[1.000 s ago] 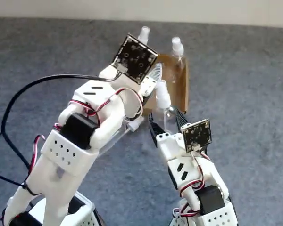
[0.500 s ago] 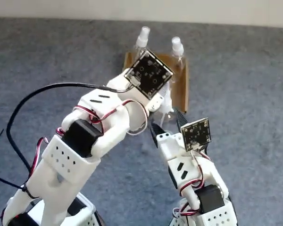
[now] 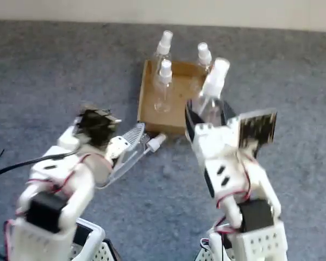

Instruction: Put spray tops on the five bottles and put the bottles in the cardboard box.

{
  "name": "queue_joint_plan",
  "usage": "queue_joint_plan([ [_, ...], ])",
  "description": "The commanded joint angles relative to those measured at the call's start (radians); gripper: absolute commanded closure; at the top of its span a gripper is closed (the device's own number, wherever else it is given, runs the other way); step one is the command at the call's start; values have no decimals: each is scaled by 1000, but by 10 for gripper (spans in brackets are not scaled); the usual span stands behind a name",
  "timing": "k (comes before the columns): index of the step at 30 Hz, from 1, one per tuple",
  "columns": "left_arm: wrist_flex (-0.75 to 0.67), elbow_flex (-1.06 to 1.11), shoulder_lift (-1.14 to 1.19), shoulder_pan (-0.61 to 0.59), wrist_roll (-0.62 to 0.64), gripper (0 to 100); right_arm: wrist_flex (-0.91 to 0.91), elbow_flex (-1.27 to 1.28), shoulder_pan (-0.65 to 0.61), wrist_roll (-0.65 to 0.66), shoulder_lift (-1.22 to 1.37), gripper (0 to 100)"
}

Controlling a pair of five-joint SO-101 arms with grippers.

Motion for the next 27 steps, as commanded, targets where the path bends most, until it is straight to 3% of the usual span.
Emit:
queue_joint_plan([
  [1,-195,240,-99,54,43,769,2,-234,-79,-64,252,995],
  [9,-341,308,-140,185,97,772,136,-479,-277,-78,538,995],
  [13,-399,315,-139,185,98,773,234,-526,-329,-74,550,995],
  [17,-404,332,-139,120,98,773,384,-568,-331,-68,504,995],
  [19,-402,332,-139,99,98,773,427,-584,-331,-5,481,995],
  [22,-402,344,-139,94,97,773,483,-588,-331,78,455,995],
  [27,-404,355,-139,91,95,773,550,-588,-289,109,444,995],
])
